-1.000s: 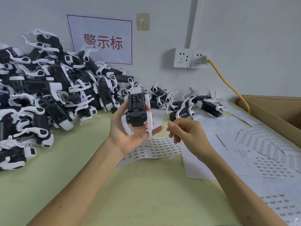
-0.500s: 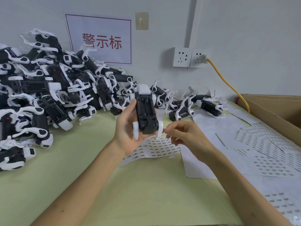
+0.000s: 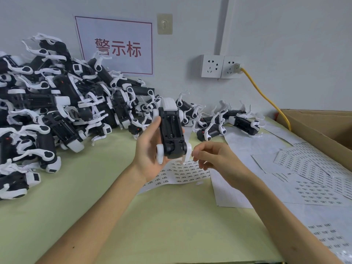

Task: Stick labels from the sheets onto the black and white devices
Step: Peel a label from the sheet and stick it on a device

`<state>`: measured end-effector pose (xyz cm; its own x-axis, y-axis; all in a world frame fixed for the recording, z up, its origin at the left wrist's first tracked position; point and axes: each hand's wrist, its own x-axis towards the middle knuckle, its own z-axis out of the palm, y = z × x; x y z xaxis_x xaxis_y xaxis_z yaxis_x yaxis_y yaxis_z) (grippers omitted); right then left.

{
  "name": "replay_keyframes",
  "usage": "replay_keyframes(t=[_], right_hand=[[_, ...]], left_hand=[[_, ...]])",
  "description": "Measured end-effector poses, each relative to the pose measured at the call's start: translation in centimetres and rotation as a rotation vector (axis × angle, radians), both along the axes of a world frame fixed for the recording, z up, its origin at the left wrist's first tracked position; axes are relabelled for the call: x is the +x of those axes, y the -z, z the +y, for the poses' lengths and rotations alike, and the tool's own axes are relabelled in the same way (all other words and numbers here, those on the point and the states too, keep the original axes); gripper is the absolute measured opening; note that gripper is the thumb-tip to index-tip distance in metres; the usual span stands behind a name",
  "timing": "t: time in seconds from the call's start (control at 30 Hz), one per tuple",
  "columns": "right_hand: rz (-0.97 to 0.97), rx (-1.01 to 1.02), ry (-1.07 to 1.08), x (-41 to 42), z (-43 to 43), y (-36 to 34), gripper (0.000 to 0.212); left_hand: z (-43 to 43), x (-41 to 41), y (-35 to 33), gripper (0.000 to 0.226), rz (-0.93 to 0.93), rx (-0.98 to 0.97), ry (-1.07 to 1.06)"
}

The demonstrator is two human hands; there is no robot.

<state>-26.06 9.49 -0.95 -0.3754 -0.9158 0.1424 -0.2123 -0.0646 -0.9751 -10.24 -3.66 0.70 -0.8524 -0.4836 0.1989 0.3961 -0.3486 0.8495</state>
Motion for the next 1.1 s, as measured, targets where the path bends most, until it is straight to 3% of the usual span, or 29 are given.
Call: replay_keyframes(t=[0.13,0.3,0.47,0.6,0.77,0.9,1.1], right_hand=[[0.206,-0.016,0.176,0.3,-0.4,0.5,0.013],[0.097,-0.258,0.281,0.2,0.0,-0.1,0.004],[0.07,-0.248,0.165,0.5,0.1,-0.1,0.08],[0.156,-0.187,0.166,0.9,-0.1,0.2,0.105],[0.048,-0.284,0.238,0.6,-0.3,0.2,0.093],[-0.193,-0.379,0.247,-0.2,0.0,-0.6,0.088],[-0.517,-0.427,0.205,-1.3,0.5,-1.2,0.067]], left_hand=[[0.1,-0.4,0.3,0.049,0.016,-0.016,-0.013],[0.1,-1.0,0.7,0.051,-0.087,-0.019,-0.153],[0.8,-1.3,0.9,0.055,-0.194,-0.044,-0.118],[1.6,-1.6,1.2,0.043,-0.155,-0.067,-0.073],[2.2,-1.8,1.8,0.047,-0.128,-0.213,0.011],[2.1,-1.9,2.0,0.047,-0.238,-0.442,-0.09],[1.1,-1.6,1.9,0.038,-0.425,-0.494,-0.023]])
